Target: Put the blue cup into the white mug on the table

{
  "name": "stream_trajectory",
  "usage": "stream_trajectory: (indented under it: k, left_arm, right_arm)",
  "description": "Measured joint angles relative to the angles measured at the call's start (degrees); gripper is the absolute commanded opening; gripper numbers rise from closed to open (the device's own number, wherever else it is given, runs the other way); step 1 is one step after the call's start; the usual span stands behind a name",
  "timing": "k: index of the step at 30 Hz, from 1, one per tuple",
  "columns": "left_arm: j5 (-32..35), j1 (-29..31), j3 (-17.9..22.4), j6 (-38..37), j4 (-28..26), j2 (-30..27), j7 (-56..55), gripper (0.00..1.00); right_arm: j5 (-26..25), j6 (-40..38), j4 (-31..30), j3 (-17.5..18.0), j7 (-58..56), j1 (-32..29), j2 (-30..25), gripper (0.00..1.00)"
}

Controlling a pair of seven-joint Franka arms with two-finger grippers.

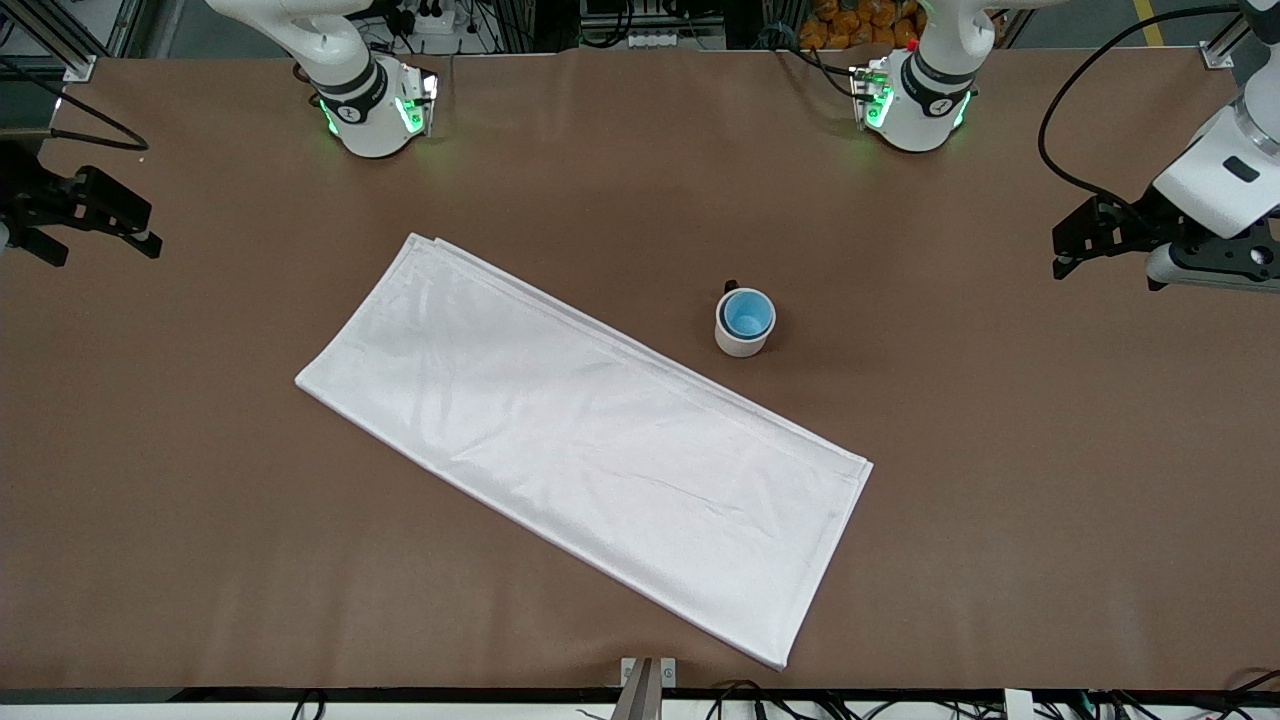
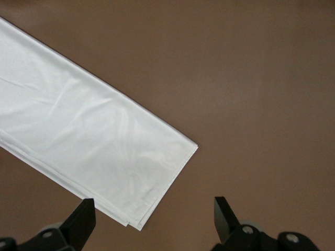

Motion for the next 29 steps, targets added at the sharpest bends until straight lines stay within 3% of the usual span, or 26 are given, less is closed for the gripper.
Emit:
stream_trajectory:
  k: [29]
  left_arm:
    - [-0.8, 0.1, 0.0, -1.3, 0.9, 0.0, 0.0, 1.0]
  right_arm:
    - [0.0, -0.8, -0.3, 0.6, 0.0, 0.1, 0.0, 1.0]
